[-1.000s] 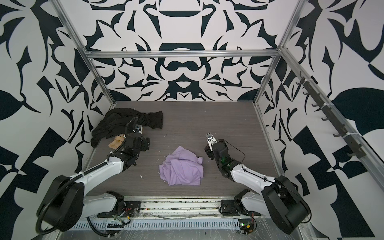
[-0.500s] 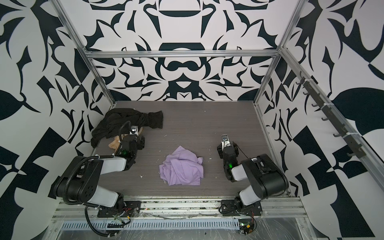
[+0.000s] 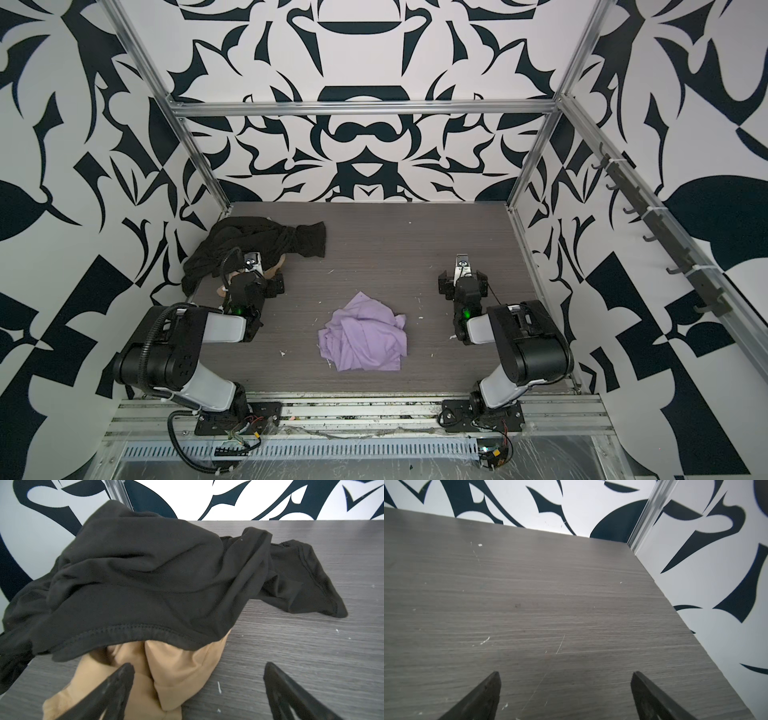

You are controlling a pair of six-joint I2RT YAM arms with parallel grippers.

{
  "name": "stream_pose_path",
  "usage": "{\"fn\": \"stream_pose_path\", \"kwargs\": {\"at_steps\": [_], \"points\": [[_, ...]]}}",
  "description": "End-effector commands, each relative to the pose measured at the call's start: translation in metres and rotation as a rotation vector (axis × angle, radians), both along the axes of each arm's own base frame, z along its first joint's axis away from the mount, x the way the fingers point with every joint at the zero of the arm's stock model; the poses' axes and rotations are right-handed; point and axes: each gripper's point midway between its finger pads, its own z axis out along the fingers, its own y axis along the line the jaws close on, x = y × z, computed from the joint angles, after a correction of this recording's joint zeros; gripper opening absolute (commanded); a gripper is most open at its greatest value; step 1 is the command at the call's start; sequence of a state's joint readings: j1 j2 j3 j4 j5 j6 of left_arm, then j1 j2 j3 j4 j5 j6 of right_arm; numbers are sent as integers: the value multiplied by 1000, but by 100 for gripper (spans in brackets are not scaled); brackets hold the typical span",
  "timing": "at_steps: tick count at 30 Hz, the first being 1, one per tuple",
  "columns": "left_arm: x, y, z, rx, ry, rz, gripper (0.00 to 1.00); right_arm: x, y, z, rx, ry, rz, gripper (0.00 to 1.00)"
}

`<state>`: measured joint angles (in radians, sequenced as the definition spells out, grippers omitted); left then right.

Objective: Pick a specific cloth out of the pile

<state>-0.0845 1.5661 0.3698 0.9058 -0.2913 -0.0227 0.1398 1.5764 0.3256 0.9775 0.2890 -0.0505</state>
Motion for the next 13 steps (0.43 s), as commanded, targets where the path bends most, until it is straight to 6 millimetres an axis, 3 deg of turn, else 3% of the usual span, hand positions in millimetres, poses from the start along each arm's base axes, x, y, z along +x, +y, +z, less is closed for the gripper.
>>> {"fn": "stream_pose_path", "kwargs": {"at_steps": [1,13], "points": [[3,-2,4,-25,-28,-11,100,4,6,5,28,-9,21,100],[2,-2,5,-25,-33,-12,100,7,14,3,70,11,98,100]]}}
